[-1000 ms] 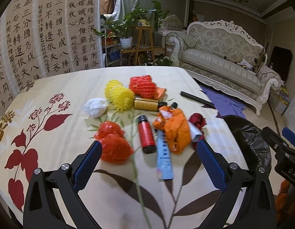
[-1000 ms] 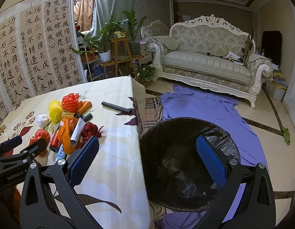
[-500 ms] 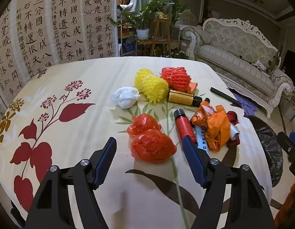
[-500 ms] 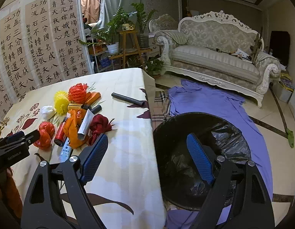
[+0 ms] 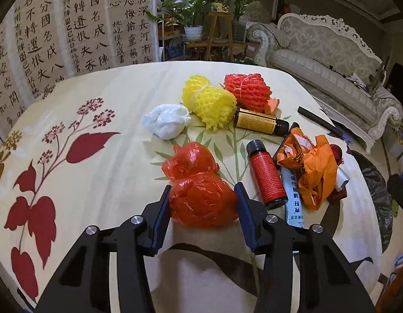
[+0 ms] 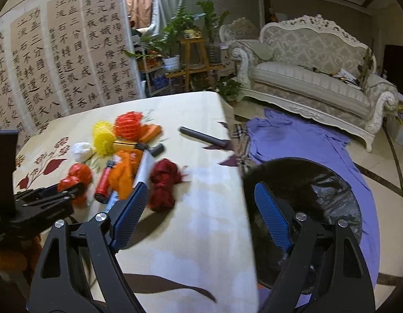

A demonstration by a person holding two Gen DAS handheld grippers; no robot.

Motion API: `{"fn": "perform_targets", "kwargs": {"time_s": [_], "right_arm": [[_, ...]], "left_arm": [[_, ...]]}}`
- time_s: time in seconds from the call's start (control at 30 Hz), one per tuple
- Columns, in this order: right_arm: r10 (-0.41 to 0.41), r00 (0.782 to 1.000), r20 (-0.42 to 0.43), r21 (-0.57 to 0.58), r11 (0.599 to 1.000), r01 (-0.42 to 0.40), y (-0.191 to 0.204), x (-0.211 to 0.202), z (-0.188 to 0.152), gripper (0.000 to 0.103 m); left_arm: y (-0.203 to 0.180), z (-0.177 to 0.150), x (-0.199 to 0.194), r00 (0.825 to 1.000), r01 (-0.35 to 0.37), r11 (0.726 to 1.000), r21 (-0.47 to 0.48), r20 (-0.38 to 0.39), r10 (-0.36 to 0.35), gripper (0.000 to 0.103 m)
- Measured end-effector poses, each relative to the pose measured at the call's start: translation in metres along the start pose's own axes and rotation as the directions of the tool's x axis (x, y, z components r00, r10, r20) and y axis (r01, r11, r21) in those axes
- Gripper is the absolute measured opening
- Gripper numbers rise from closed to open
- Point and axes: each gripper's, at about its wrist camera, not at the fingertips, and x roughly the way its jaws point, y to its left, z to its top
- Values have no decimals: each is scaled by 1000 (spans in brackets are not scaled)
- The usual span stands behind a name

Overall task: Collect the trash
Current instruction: 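Grasp the red plastic bag with the left tool while the right tool grasps the orange bag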

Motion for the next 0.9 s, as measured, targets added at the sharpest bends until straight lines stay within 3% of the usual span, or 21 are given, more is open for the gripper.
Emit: {"fn": "perform_targets", "kwargs": {"time_s": [0.2,0.43,0.63,0.9], "right_arm": [[74,997,-5,-54,996,-74,32,5,8,75],[156,987,-50,-103,982,-160,68,25,19,56],[135,987,-92,-140,979,-147,85,48,19,52],[47,993,-106,-207,976,-68,96,65,13,45]], "left_arm": [[16,-1,-14,999,-33,999,-3,43,34,46],[60,-2,-25,995,-85,994,-67,51,89,46],[93,-6,-26,991,-121,986,-116,47,127,46],[106,-10,-20,993,-106,985,-136,32,112,46]]}}
